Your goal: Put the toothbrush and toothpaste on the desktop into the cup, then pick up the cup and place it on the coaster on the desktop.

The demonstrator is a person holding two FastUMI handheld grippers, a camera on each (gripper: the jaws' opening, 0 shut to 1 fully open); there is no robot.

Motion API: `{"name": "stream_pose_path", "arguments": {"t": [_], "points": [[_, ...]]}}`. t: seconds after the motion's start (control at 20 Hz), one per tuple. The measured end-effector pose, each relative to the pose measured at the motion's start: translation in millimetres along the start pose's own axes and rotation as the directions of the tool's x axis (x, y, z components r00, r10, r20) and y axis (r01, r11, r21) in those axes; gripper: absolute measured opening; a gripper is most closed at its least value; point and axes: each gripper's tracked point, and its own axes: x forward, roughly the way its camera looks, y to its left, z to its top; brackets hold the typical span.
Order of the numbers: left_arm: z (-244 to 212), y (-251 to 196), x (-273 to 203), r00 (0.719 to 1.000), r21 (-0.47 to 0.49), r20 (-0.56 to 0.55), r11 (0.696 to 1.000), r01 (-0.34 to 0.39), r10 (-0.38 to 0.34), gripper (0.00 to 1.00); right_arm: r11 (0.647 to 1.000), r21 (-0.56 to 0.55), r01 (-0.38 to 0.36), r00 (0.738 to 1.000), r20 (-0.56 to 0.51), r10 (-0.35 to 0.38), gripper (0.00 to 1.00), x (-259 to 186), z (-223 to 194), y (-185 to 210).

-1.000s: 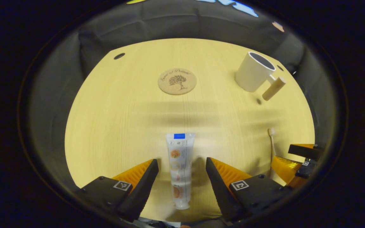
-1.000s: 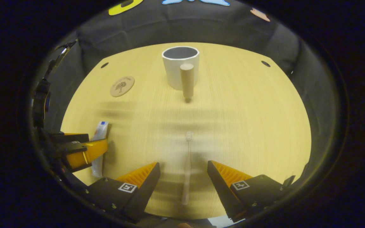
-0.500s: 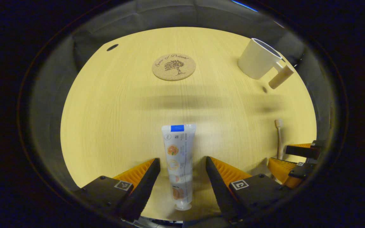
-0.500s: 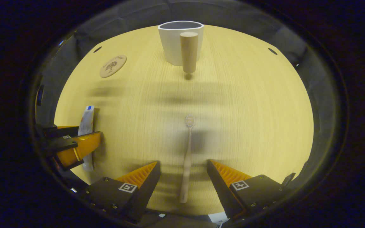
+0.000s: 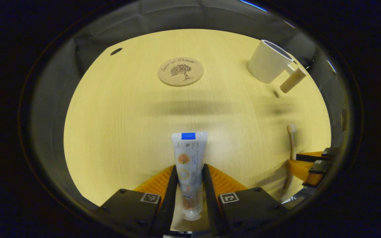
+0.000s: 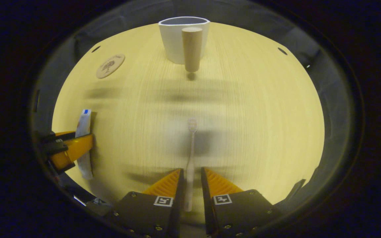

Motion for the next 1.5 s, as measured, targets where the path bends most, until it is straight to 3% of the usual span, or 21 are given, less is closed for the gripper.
{"name": "stream_pose_path", "arguments": {"t": [0.05, 0.1, 0.15, 0.2, 0.25, 0.35, 0.4, 0.45, 0.5, 0.6, 1.1, 1.5], "points": [[0, 0, 0, 1.0, 0.005, 0.001, 1.0, 0.002, -0.002, 0.52, 1.0, -0.005, -0.002, 1.0, 0.007, 0.002, 0.3, 0, 0, -1], [0, 0, 0, 1.0, 0.003, 0.002, 1.0, 0.002, -0.002, 0.46, 1.0, -0.014, -0.003, 1.0, 0.007, 0.003, 0.29, 0, 0, -2], [1, 0, 0, 1.0, 0.013, 0.003, 1.0, 0.004, -0.004, 0.46, 1.0, 0.006, 0.002, 1.0, 0.012, -0.002, 0.35, -1, 0, -1], [1, 0, 0, 1.0, 0.006, 0.003, 1.0, 0.003, -0.003, 0.45, 1.0, -0.001, -0.007, 1.0, 0.011, 0.007, 0.13, -7, -1, 0], [1, 0, -1, 1.0, 0.01, 0.006, 1.0, 0.005, -0.005, 0.4, 1.0, -0.008, -0.014, 1.0, 0.021, 0.014, 0.13, 1, 2, 0], [0, 2, -1, 1.0, 0.003, 0.013, 1.0, 0.0, 0.0, 0.4, 1.0, -0.022, -0.021, 0.999, 0.035, 0.022, 0.1, -1, 4, -1], [1, 1, -1, 1.0, 0.007, 0.016, 1.0, 0.004, -0.004, 0.31, 0.999, -0.033, -0.025, 0.999, 0.043, 0.027, 0.11, -2, 3, -1], [1, 1, -1, 1.0, 0.01, 0.017, 1.0, 0.01, -0.011, 0.32, 0.999, -0.031, -0.021, 0.998, 0.056, 0.022, 0.11, -1, 4, -3], [1, 2, -2, 1.0, 0.015, 0.021, 1.0, 0.01, -0.011, 0.33, 0.999, -0.029, -0.031, 0.998, 0.061, 0.033, 0.05, -1, 6, 0], [2, 2, -3, 0.999, 0.009, 0.034, 1.0, 0.016, -0.016, 0.27, 0.998, -0.046, -0.038, 0.996, 0.074, 0.041, 0.05, 0, 7, 0], [10, 3, -16, 0.995, 0.006, 0.095, 1.0, -0.002, 0.001, 0.27, 0.997, -0.02, -0.081, 0.984, 0.158, 0.083, 0.05, -17, 16, 1], [37, -9, -43, 0.976, 0.002, 0.216, 1.0, 0.014, -0.014, 0.27, 0.987, -0.005, -0.16, 0.935, 0.318, 0.153, 0.05, -63, 43, 6]]}}
